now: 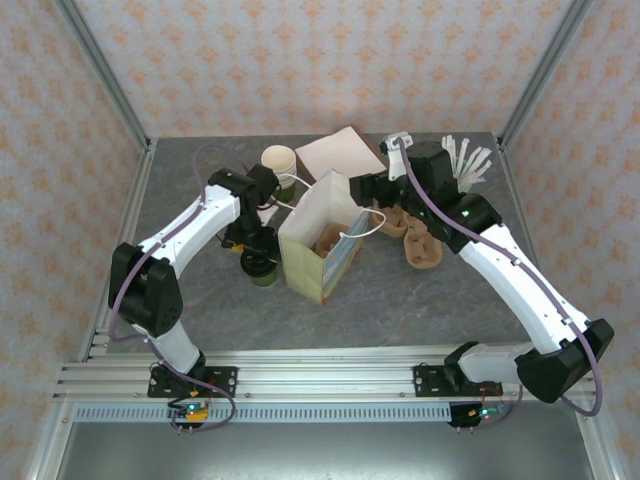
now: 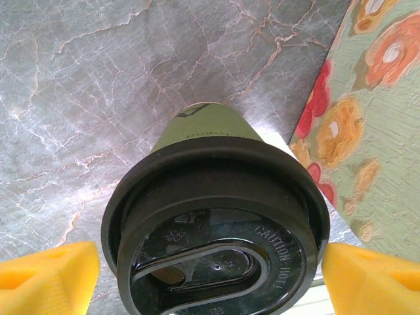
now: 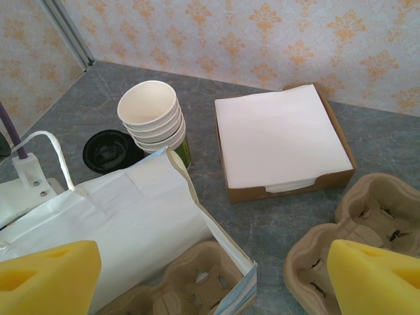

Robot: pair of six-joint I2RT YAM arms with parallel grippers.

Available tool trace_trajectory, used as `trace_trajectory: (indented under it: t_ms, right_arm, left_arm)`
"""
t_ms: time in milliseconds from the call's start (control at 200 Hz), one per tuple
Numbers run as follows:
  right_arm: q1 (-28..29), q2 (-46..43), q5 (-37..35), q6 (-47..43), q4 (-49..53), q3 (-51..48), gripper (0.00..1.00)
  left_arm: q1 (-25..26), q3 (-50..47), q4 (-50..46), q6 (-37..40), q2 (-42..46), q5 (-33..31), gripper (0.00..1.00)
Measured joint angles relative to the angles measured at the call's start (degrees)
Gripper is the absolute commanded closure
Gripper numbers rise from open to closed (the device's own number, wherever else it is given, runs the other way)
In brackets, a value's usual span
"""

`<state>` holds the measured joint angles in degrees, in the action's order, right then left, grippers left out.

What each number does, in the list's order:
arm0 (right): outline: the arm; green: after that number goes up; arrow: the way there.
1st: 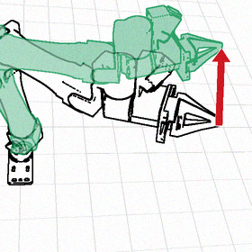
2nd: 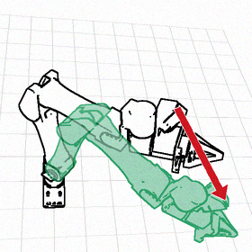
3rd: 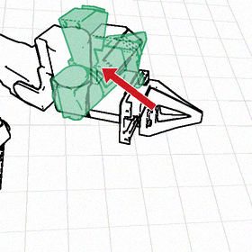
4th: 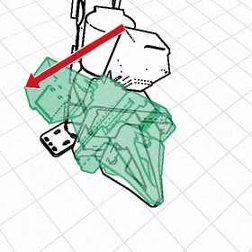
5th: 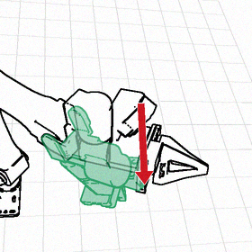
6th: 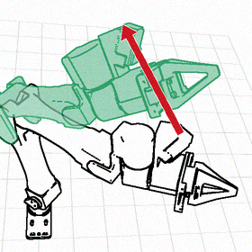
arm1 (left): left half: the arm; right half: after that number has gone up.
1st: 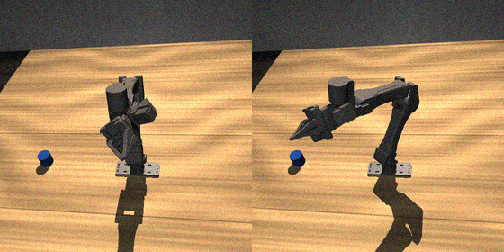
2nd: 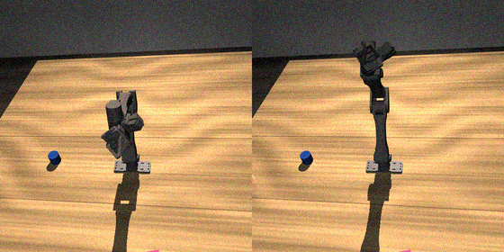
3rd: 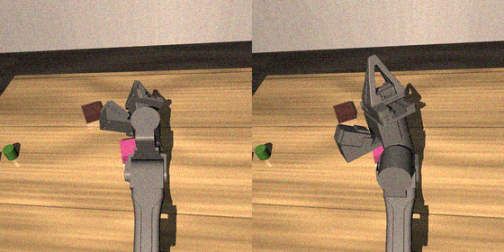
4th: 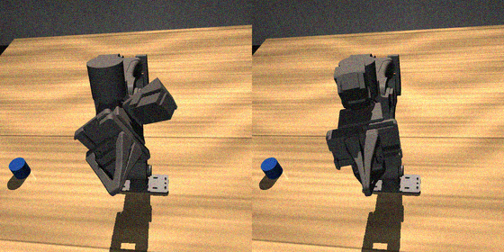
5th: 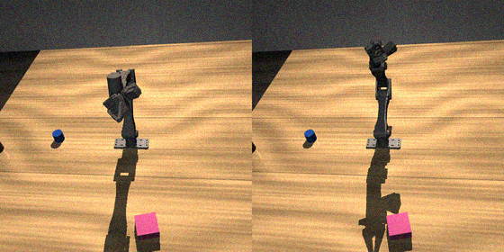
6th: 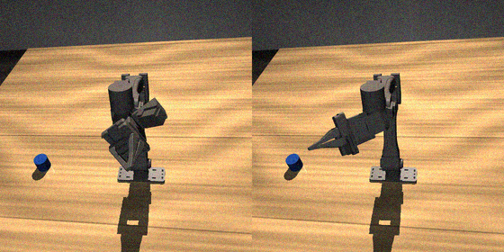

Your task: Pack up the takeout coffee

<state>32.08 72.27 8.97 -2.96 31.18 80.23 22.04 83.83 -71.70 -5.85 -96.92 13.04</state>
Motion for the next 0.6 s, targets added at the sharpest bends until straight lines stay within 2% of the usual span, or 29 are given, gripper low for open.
trace_trajectory:
  t_ms: [135, 601]
  right_arm:
    - [0.0, 0.0, 0.0, 0.0, 0.0, 0.0, 0.10]
    - [0.0, 0.1, 0.0, 0.0, 0.0, 0.0, 0.10]
  left_arm:
    - [0.0, -0.1, 0.0, 0.0, 0.0, 0.0, 0.17]
    - [0.2, -0.6, 0.0, 0.4, -0.8, -0.2, 0.17]
